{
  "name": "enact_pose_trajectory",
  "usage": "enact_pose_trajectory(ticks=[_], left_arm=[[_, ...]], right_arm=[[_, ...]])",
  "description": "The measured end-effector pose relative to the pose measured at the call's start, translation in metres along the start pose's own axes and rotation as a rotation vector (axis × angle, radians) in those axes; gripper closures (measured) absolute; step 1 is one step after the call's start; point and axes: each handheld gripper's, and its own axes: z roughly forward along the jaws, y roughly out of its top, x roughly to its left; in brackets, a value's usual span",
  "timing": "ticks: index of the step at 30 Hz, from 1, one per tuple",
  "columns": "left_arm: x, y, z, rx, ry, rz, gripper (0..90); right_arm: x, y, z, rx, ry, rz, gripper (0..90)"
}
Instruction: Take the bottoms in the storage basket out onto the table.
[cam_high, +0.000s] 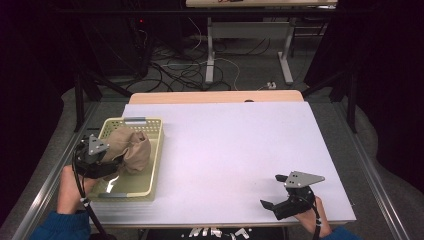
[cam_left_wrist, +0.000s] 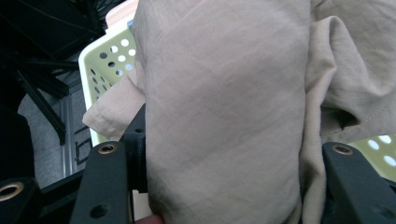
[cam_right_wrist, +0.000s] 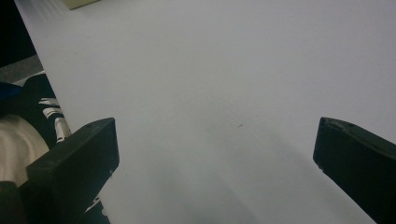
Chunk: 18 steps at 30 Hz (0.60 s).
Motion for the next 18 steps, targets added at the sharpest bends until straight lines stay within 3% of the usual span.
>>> enact_pose_trajectory(ticks=[18], left_arm=[[-0.001, 0.014, -0.004, -0.07, 0.008, -0.002, 43.6]], right_arm=[[0.0, 0.0, 0.0, 0.008, -0.006, -0.001, 0.0]])
